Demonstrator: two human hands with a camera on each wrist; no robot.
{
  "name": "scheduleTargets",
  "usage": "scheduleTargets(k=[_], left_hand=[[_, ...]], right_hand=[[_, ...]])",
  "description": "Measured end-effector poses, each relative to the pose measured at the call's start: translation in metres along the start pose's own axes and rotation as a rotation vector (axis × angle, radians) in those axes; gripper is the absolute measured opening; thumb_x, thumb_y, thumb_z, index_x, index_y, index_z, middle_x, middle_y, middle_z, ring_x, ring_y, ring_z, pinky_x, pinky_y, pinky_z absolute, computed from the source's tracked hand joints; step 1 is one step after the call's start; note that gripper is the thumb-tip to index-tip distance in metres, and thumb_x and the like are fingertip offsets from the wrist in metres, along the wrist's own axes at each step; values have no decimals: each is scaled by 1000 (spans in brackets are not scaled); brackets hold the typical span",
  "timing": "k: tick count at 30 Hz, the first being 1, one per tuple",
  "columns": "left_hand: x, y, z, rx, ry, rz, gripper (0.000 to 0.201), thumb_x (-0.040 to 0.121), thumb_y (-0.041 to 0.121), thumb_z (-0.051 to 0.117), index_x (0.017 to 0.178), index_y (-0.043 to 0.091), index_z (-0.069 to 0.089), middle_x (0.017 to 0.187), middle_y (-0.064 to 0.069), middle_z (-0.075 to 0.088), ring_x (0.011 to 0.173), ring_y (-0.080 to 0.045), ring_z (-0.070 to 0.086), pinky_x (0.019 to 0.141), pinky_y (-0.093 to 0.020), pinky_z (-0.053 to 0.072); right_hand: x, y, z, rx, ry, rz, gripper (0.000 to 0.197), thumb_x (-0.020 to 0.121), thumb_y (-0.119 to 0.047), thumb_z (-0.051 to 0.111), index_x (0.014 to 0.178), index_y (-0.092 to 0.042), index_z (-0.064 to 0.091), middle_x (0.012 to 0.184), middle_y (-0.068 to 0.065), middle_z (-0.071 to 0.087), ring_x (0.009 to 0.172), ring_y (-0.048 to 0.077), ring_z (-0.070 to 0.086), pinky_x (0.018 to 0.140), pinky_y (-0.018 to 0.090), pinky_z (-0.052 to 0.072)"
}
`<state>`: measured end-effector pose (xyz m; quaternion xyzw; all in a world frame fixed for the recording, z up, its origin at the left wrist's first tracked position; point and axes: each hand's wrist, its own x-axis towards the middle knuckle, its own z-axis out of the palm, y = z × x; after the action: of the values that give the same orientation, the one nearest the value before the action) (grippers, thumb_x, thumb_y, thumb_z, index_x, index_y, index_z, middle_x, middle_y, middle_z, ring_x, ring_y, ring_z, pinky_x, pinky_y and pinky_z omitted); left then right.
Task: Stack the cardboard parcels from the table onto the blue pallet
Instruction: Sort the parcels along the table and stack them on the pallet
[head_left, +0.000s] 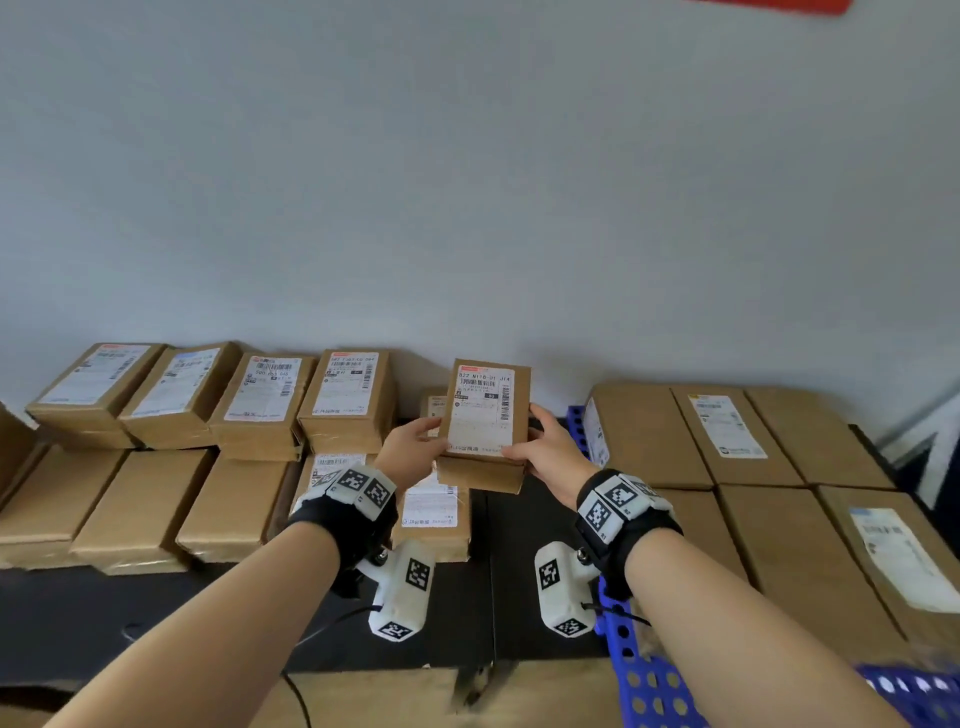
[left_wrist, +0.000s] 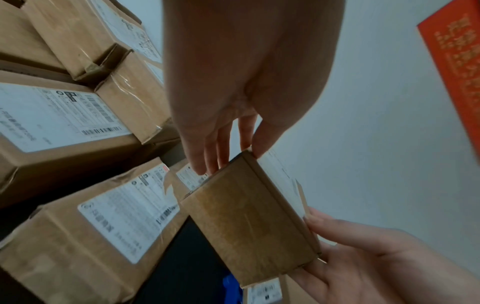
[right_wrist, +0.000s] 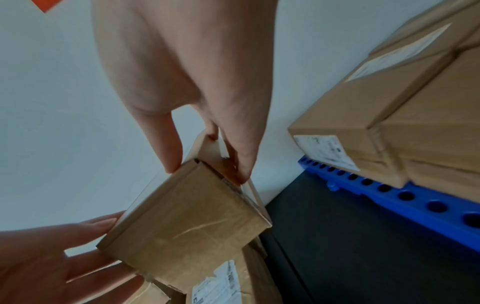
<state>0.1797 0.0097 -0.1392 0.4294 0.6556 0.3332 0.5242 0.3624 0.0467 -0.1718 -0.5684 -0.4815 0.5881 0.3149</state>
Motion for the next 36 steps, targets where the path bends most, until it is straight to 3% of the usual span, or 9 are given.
scheduleTargets(k=[4,8,15,20,22,25,30,34,36], left_hand=[[-18,-4,22,-33,-99,-4,39,90,9,56,128,14,49,117,-10,61,106,-21,60,82,-31,52],[-38,-4,53,-88,-167,16,33,90,9,56,122,14,47,117,-11,59,107,-24,60,94,-43,51],[-55,13,115,-166,-308,17,47,90,1,54,135,12,43,119,-12,61,110,-26,60,96,-41,49],[-51,33,179,-149,-363,49,53,89,2,57,138,14,41,111,-8,64,108,-27,61,97,-42,49],[-49,41,209,-155,-371,57,52,90,3,56,138,18,42,101,-1,63,102,-21,59,88,-33,51],[-45,55,255,-183,-383,53,51,92,3,54,138,20,41,107,-4,63,96,-17,59,69,-20,47],[-33,82,335,-197,-339,47,56,90,2,55,142,15,38,117,-13,63,103,-23,60,85,-30,49],[-29,107,386,-165,-283,57,55,90,4,56,140,19,40,109,-8,63,96,-20,61,75,-25,51],[-24,117,406,-163,-254,42,53,91,6,56,139,22,41,109,-4,63,97,-17,61,75,-24,50]], right_hand=[[-43,8,-23,-13,73,20,82,77,0,67,145,-27,29,134,4,54,126,23,49,107,48,40],[-85,11,-49,-49,128,9,77,80,4,63,143,-26,30,131,1,56,122,21,53,104,44,44],[-131,13,-106,-40,241,13,78,83,4,61,147,-22,25,136,5,52,120,21,53,103,41,43],[-133,24,-171,-27,321,8,78,82,3,63,146,-21,26,133,5,56,119,22,54,105,42,42],[-132,26,-202,-21,337,14,75,82,4,63,144,-18,28,128,6,59,116,22,56,104,42,43],[-126,29,-255,-45,319,16,77,80,1,65,144,-18,28,136,5,52,120,23,53,105,44,41],[-116,34,-343,-60,284,7,74,82,-2,65,145,-21,30,135,4,53,120,23,53,107,46,39],[-104,37,-400,-78,232,10,76,81,-7,67,146,-21,28,133,3,56,121,23,53,107,48,38],[-95,38,-424,-45,213,24,78,82,-6,66,147,-23,26,135,3,54,124,24,50,109,50,36]])
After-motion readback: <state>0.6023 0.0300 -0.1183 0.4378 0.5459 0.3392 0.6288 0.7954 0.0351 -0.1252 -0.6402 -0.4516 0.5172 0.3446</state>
